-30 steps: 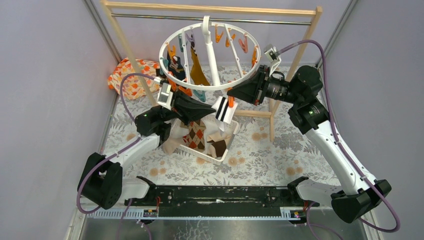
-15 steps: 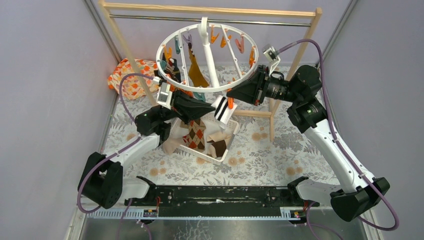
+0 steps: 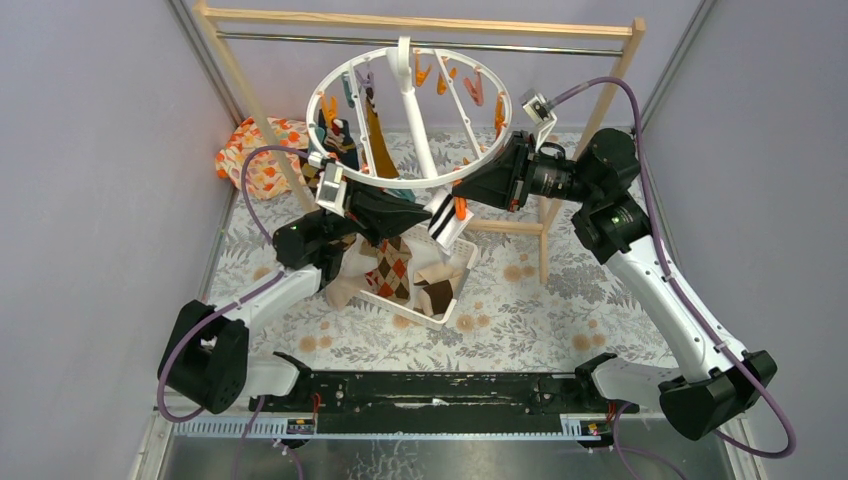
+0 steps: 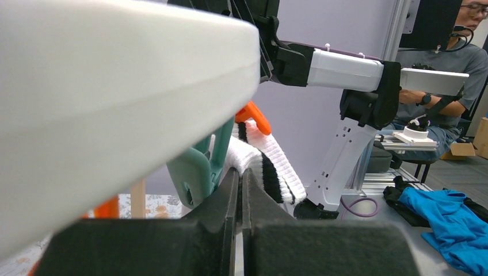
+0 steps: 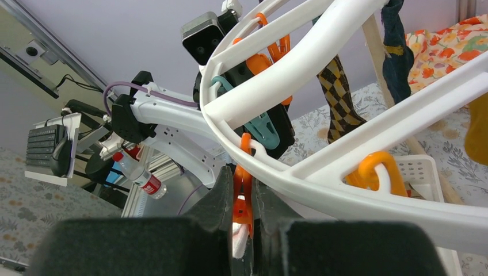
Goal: Clip the socks to the hanger
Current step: Clamp the sock onto the hanger.
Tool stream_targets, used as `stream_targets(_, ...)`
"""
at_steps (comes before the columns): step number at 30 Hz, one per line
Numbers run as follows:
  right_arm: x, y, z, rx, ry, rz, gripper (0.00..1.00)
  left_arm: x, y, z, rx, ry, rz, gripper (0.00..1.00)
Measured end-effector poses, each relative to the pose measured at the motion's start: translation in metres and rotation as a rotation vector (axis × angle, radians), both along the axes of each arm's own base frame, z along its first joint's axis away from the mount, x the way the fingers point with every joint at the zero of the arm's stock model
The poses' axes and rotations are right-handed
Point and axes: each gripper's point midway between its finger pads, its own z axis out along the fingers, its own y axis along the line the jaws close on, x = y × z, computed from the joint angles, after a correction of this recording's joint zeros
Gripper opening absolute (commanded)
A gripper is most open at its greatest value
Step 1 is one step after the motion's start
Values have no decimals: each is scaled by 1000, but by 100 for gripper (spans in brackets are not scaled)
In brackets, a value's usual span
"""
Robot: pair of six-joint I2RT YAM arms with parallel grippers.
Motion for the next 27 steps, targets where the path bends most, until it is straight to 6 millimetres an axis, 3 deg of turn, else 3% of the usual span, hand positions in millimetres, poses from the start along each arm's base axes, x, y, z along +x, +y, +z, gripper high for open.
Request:
stream_targets(1,0,0,0,-1,1,1,16,0,0,0,-1,-1,0,0)
stream_targets(5,1,0,-1,-3,1,1,48,-3,1,3,-5,-9,1,0)
stream_targets(8,-1,0,-5,-17,2,11,64,-5,2,6,-9,-18,1,0)
stream_targets(12,-1,1,-10,-34,17,21,75,-6,3,8,-15,-21,3,0)
stream_targets(19,0,1,-16,-52,30,14,82,-6,3,8,-16,-21,4,0)
stream_targets(20,0,0,-17,-54,31,12,83,-6,3,8,-17,-21,5,3)
stream_targets(24,4,0,-20,-65,30,-11,86,-6,4,8,-17,-19,3,60)
stream_targets(25,6,-1,-22,-69,32,-23,87,-6,4,8,-17,-27,6,83)
stream_targets(26,7,-1,-22,-72,33,-35,87,-6,4,8,-17,-25,5,97)
stream_targets(27,9,-2,-22,-73,31,-49,87,-6,4,9,-18,-26,6,99)
